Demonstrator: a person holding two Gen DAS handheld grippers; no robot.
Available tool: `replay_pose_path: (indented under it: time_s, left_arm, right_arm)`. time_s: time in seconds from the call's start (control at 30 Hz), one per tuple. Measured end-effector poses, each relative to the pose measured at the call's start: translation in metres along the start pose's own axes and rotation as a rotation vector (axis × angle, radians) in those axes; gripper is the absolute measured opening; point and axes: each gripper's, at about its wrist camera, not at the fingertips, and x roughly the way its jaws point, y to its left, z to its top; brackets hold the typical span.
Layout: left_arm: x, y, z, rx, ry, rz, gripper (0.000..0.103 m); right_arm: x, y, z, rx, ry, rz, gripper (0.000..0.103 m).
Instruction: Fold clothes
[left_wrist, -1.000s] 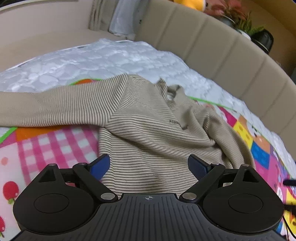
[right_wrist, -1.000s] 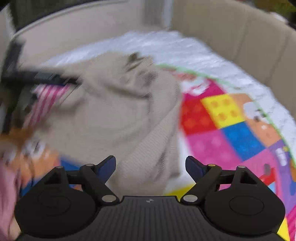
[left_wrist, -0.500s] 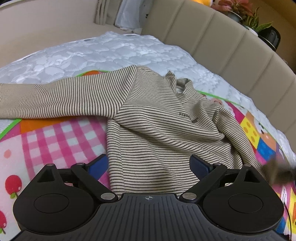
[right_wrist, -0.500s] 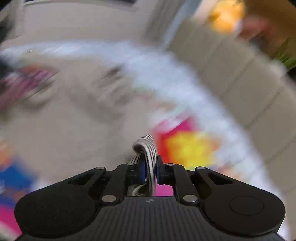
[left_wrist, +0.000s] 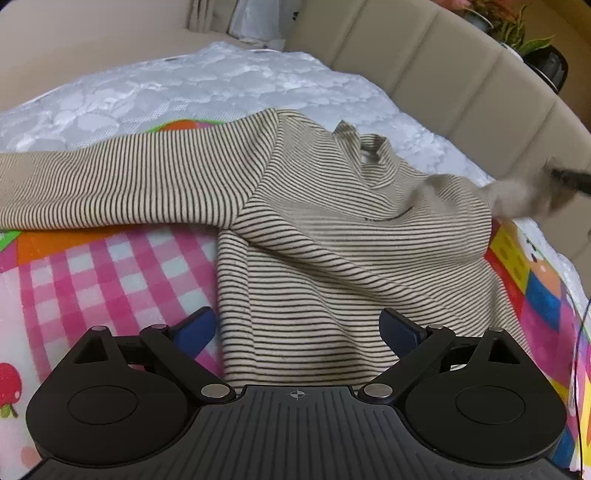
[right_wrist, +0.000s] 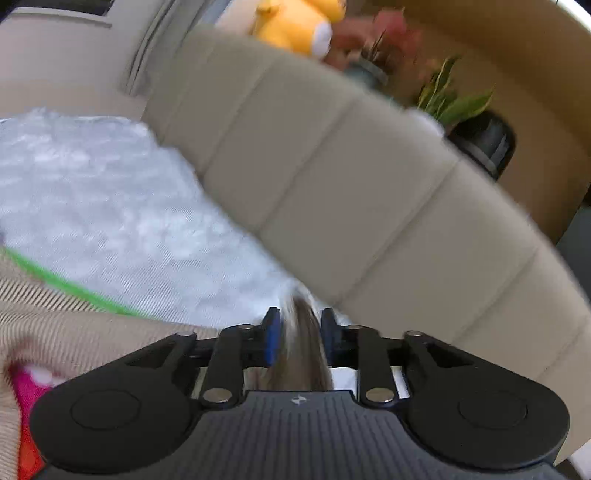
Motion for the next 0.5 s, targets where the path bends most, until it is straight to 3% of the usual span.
replay_pose_path:
  time_s: [0.1, 0.27, 0.33, 0.43, 0.5]
  left_arm:
    - [0.001, 0.0, 0.001, 0.01, 0.01, -0.009, 0.098]
    - [-0.001, -0.008, 0.0, 0.039, 0.059, -0.038, 0.097]
    - [-0.005, -0.01, -0.003, 0.036, 0.106, -0.042, 0.092]
    - [-0.011, -0.014, -0.011, 0.043, 0.168, -0.015, 0.087]
    - [-0.016, -0.018, -0.019, 0.068, 0.205, -0.001, 0.087]
  right_arm:
    - [-0.026, 0.003, -0.028, 0.05, 0.028, 0.118, 0.043]
    - [-0.079, 0.021, -0.089, 0.199, 0.216, 0.505, 0.043]
    - [-0.099, 0.029, -0.113, 0.254, 0.297, 0.659, 0.043]
    - [-0.11, 0.052, -0.141, 0.228, 0.349, 0.709, 0.043]
    - [-0.115, 0.059, -0.147, 0.216, 0.329, 0.701, 0.045]
